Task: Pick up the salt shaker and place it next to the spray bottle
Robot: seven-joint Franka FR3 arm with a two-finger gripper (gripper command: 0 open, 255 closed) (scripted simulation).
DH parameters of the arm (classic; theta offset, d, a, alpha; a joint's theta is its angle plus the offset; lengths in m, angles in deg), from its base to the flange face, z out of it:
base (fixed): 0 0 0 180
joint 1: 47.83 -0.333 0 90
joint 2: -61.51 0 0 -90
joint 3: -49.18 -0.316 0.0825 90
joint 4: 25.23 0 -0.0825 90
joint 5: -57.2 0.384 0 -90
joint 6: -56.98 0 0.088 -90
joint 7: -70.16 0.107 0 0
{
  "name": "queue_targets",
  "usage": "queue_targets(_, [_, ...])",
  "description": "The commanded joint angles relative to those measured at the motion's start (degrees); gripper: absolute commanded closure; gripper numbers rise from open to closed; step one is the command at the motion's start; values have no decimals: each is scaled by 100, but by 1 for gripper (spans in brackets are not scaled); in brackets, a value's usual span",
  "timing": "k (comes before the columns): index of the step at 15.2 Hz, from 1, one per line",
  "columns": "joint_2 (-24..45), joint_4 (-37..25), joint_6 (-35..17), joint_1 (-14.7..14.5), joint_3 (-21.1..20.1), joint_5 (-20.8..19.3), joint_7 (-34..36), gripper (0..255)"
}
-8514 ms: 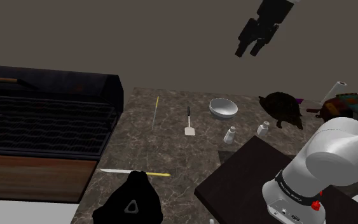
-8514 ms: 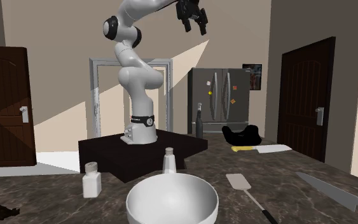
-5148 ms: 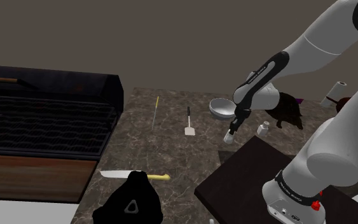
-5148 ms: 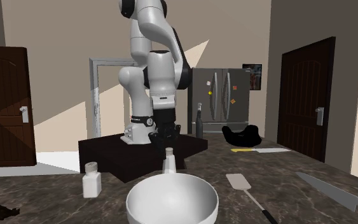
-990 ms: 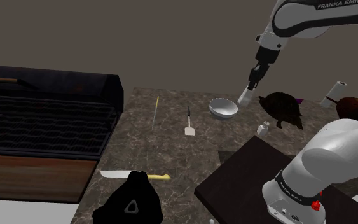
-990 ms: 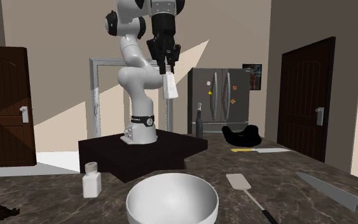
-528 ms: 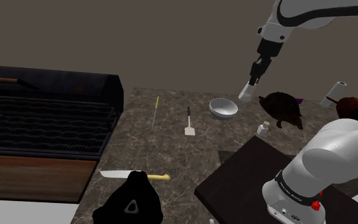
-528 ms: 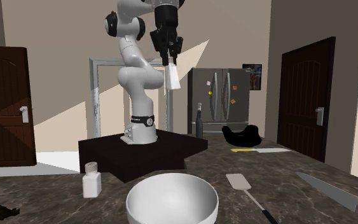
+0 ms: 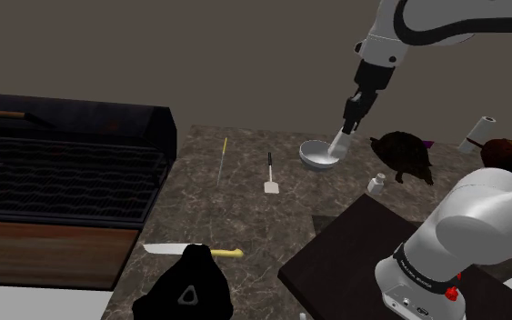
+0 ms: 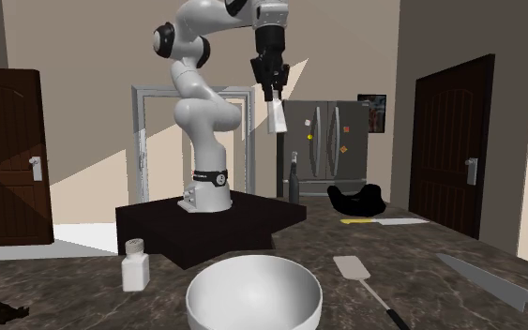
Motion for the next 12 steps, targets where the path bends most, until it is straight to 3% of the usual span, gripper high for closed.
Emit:
queue_targets(1, [-145,122,2,-133,-280,200,308,255])
queue_targets(12, [-177,70,-115,-863,-1762,1282,1870,255])
